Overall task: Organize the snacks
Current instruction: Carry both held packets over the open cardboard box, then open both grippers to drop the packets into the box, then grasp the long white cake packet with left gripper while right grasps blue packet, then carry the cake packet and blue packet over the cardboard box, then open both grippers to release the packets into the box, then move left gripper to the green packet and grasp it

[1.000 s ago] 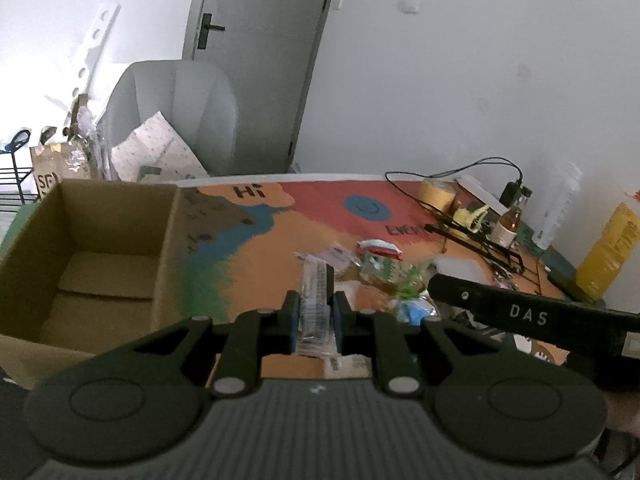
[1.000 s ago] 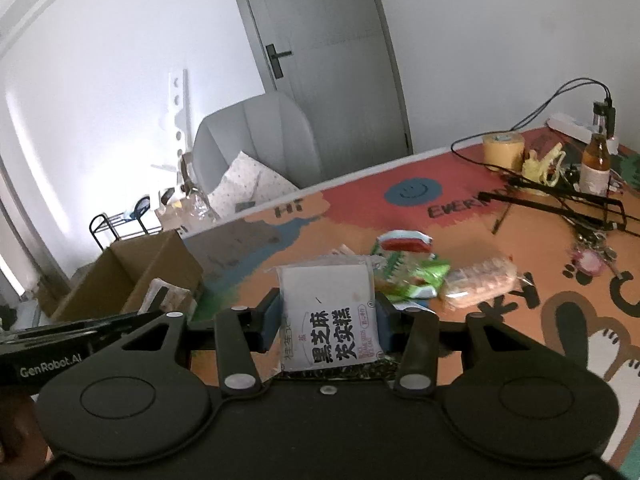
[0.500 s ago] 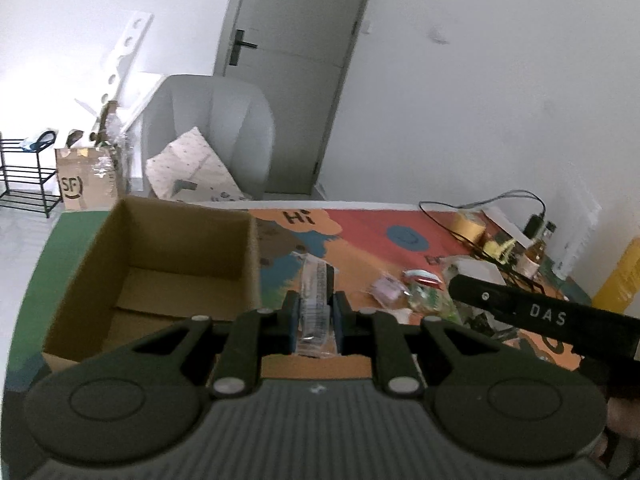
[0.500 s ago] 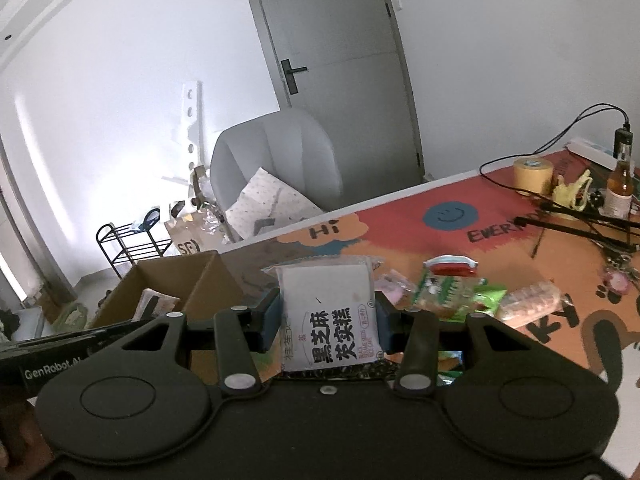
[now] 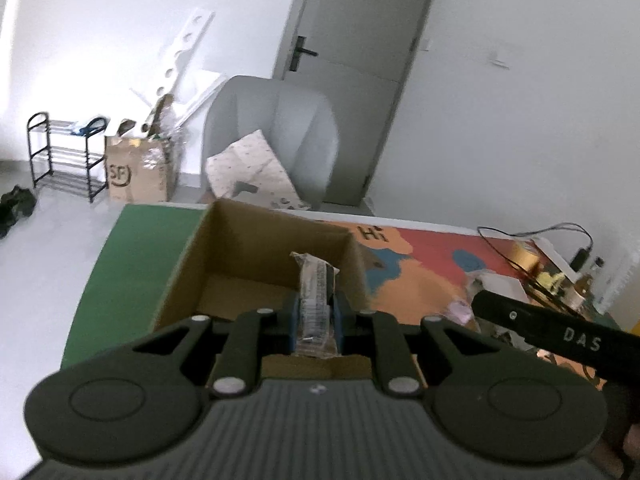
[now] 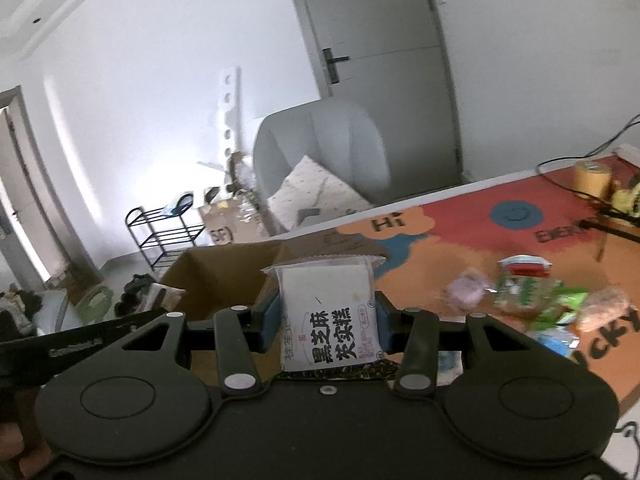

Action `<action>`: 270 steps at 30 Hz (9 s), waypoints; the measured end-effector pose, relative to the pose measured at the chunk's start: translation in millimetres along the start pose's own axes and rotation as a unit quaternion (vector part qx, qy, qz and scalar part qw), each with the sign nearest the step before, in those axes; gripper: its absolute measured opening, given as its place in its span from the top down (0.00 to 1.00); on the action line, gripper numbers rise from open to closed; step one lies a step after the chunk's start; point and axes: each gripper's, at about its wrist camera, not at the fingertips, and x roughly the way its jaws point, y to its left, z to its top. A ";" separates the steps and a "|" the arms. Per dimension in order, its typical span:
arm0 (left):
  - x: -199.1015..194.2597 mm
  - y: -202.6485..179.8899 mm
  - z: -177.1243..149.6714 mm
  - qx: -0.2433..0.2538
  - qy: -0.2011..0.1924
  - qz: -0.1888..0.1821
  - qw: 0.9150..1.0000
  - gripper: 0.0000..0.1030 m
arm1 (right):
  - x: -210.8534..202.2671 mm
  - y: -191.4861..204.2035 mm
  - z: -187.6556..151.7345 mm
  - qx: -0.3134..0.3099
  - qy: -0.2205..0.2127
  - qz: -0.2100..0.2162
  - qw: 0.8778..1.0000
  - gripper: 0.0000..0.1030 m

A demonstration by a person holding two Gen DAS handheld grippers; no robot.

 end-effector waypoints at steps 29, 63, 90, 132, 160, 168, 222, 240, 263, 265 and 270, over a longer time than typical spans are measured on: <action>-16.1 42.6 6.0 -0.042 -0.026 0.047 0.998 0.14 | 39.1 61.9 17.3 -0.018 -0.014 0.088 0.996 0.20; 6.1 -63.6 -23.6 0.034 0.011 -0.034 0.999 0.08 | -43.4 -81.1 -19.8 0.020 0.001 -0.095 0.995 0.00; 42.2 -145.4 -71.4 0.093 0.082 -0.081 0.989 0.13 | -75.5 -166.7 -69.1 0.058 0.037 -0.090 0.994 0.14; 92.2 -149.8 -87.3 0.088 0.121 -0.055 0.987 0.76 | -32.3 -160.0 -68.0 0.023 0.070 -0.089 0.993 0.73; 23.5 -96.0 -28.7 0.053 0.019 -0.016 0.998 0.76 | -0.1 -72.2 -8.1 -0.023 0.039 0.007 0.999 0.73; 10.1 -66.6 -18.3 0.048 0.008 0.003 0.999 0.77 | 15.0 -28.9 5.1 -0.048 0.035 0.049 0.997 0.73; -3.0 -38.4 -2.9 0.035 -0.002 0.056 0.998 0.09 | 4.6 -13.8 28.1 -0.036 0.017 0.054 0.998 0.31; 1.2 -76.9 -8.5 0.043 0.011 -0.001 0.999 0.08 | -45.3 -76.9 29.5 -0.017 -0.005 -0.013 1.000 0.15; 46.4 -152.5 -50.8 0.063 0.074 -0.089 0.991 0.09 | -71.7 -168.3 -10.4 0.056 0.015 -0.077 0.995 0.09; 51.8 -158.6 -55.1 0.061 0.081 -0.094 0.990 0.11 | -72.5 -177.4 -15.9 0.070 0.011 -0.077 0.995 0.09; 62.7 -173.0 -64.6 0.064 0.092 -0.101 0.989 0.13 | -72.8 -198.0 -33.2 0.095 0.010 -0.070 0.993 0.09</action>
